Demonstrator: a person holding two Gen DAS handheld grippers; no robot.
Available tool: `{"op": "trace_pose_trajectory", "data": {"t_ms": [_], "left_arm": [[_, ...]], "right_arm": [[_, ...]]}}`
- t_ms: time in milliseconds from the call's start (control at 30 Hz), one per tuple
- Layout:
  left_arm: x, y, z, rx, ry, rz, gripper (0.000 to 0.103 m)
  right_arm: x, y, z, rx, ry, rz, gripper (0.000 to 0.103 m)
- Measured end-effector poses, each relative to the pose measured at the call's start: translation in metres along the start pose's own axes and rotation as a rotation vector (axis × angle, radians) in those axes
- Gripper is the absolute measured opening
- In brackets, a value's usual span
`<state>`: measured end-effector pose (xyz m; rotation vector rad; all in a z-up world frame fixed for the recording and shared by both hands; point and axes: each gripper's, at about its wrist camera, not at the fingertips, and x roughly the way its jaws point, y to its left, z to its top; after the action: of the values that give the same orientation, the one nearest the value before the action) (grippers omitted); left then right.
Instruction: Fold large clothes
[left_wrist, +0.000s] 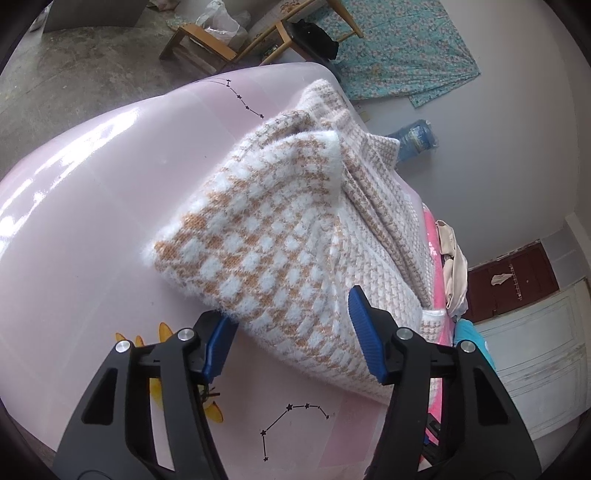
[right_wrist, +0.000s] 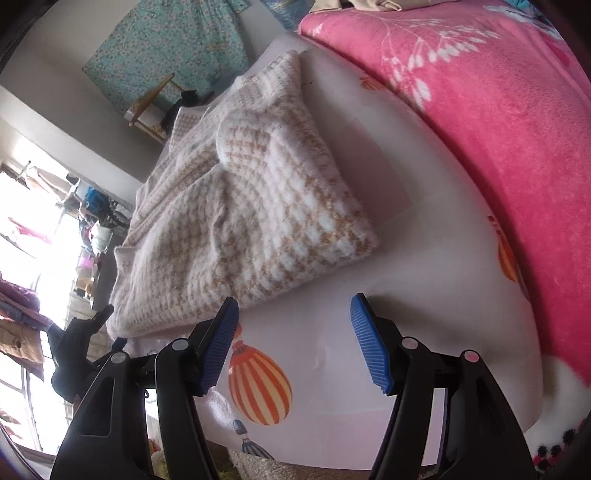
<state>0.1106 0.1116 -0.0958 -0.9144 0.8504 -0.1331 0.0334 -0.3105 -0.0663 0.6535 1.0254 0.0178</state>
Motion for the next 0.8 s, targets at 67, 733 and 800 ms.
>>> {"op": "trace_pose_trajectory", "data": {"t_ms": [67, 733, 800], "left_arm": [[0.001, 0.001, 0.001, -0.001, -0.002, -0.001, 0.056], [0.006, -0.002, 0.009, 0.036, -0.016, 0.047, 0.043], [0.007, -0.005, 0.008, 0.039, -0.025, 0.064, 0.04]], "right_arm": [[0.001, 0.001, 0.003, 0.005, -0.004, -0.012, 0.062], [0.015, 0.006, 0.024, 0.107, -0.104, -0.097, 0.057], [0.02, 0.012, 0.026, 0.073, -0.129, -0.141, 0.048]]}}
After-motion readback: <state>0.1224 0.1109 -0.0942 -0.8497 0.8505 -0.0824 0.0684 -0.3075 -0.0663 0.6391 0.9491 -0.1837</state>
